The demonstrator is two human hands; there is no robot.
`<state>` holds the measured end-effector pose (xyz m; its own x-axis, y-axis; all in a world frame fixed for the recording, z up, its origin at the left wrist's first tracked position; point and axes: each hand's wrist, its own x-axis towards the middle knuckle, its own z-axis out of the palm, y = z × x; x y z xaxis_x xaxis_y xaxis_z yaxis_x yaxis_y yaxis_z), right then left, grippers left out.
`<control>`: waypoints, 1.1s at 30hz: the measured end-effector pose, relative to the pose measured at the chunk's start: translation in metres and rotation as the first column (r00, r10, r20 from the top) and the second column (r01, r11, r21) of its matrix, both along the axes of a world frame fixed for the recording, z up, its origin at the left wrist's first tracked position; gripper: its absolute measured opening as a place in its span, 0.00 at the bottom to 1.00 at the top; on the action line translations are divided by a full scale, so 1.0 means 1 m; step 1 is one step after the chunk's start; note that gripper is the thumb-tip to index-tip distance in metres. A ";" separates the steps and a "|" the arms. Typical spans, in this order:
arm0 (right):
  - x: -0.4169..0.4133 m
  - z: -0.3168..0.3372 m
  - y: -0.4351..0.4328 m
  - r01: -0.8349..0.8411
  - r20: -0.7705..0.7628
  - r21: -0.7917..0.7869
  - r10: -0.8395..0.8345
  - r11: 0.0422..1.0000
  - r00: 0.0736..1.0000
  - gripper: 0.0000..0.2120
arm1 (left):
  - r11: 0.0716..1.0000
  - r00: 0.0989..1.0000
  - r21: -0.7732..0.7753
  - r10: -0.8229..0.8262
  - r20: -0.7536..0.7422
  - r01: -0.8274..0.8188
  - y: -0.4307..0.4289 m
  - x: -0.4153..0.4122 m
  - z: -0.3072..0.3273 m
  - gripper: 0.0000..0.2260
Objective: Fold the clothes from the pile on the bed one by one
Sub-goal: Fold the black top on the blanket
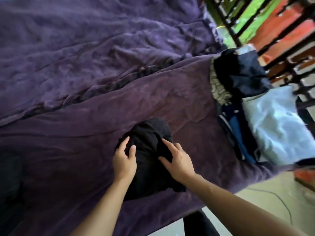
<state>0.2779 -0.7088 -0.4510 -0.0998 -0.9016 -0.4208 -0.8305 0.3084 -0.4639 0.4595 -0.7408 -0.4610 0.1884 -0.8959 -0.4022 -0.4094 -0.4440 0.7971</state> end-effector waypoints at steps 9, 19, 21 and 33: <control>-0.225 0.075 -0.001 0.026 0.022 -0.204 -0.022 0.979 1.000 0.32 | 0.988 0.994 -0.156 -0.016 -0.110 -0.002 -0.006 -0.215 0.081 0.17; -0.460 0.133 -0.016 0.059 -0.091 -0.225 -0.082 0.973 0.993 0.32 | 0.982 0.961 -0.152 -0.149 -0.234 0.115 -0.019 -0.433 0.140 0.19; -0.490 0.125 -0.017 0.073 -0.142 -0.184 -0.100 0.980 0.985 0.32 | 0.965 0.940 -0.107 -0.259 -0.222 0.241 -0.021 -0.457 0.132 0.22; -0.501 0.059 0.004 0.052 -0.373 0.032 -0.036 0.998 0.927 0.33 | 0.646 0.573 0.231 -0.758 0.312 0.728 -0.011 -0.452 0.071 0.39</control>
